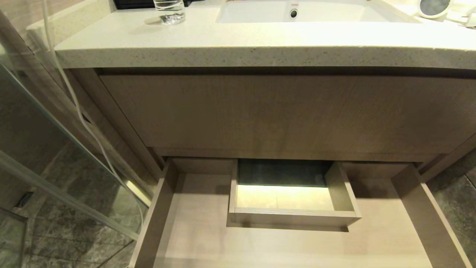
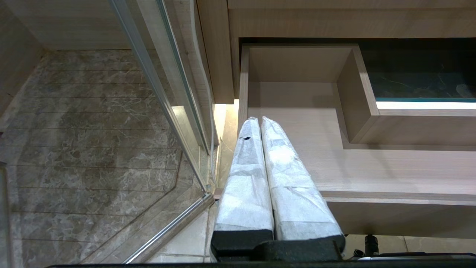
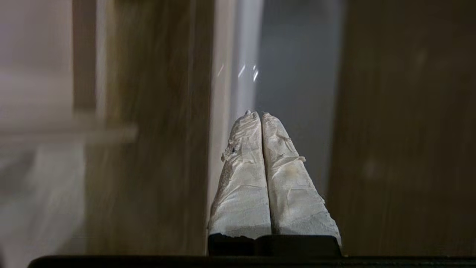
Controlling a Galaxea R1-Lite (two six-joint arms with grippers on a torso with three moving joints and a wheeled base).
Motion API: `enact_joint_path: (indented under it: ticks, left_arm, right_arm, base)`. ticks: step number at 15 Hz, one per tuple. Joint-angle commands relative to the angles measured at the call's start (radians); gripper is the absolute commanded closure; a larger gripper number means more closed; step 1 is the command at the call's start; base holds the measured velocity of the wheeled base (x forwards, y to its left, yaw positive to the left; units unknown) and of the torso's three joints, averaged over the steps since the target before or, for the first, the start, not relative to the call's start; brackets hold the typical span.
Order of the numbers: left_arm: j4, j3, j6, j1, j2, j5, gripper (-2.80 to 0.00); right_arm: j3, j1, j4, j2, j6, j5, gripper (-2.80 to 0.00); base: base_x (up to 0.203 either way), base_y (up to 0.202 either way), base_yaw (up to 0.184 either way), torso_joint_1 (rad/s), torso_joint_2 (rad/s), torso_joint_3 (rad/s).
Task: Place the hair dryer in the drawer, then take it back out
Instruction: Close the drawer
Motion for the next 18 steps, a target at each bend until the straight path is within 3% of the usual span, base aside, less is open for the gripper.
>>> enact_joint_path:
  ticks: [1,4,6,9,11,14,18]
  left_arm:
    - [0.000,0.000,0.000,0.000,0.000,0.000,0.00]
    - [0.000,0.000,0.000,0.000,0.000,0.000,0.00]
    - [0.000,0.000,0.000,0.000,0.000,0.000,0.00]
    - [0.000,0.000,0.000,0.000,0.000,0.000,0.00]
    - [0.000,0.000,0.000,0.000,0.000,0.000,0.00]
    - [0.000,0.000,0.000,0.000,0.000,0.000,0.00]
    - [0.000,0.000,0.000,0.000,0.000,0.000,0.00]
  right_arm:
    - [0.143,-0.003,0.394,-0.102,0.121,-0.160,0.00]
    - [0.291,-0.002,0.685,0.067,0.475,-0.285,0.00]
    - [0.336,-0.002,0.786,0.257,0.672,-0.295,0.00]
    - [0.421,-0.007,0.838,0.570,0.867,-0.233,0.00]
    - [0.467,-0.037,0.766,0.746,0.930,-0.202,0.00]
    - [0.477,-0.124,0.513,0.961,0.941,-0.160,0.00]
    - [0.281,-0.195,0.401,1.144,0.898,-0.150,0.00]
  base:
    - [0.000,0.000,0.000,0.000,0.00,0.000]
    - [0.000,0.000,0.000,0.000,0.00,0.000]
    - [0.000,0.000,0.000,0.000,0.00,0.000]
    - [0.000,0.000,0.000,0.000,0.00,0.000]
    - [0.000,0.000,0.000,0.000,0.00,0.000]
    - [0.000,0.000,0.000,0.000,0.00,0.000]
    - [0.000,0.000,0.000,0.000,0.00,0.000]
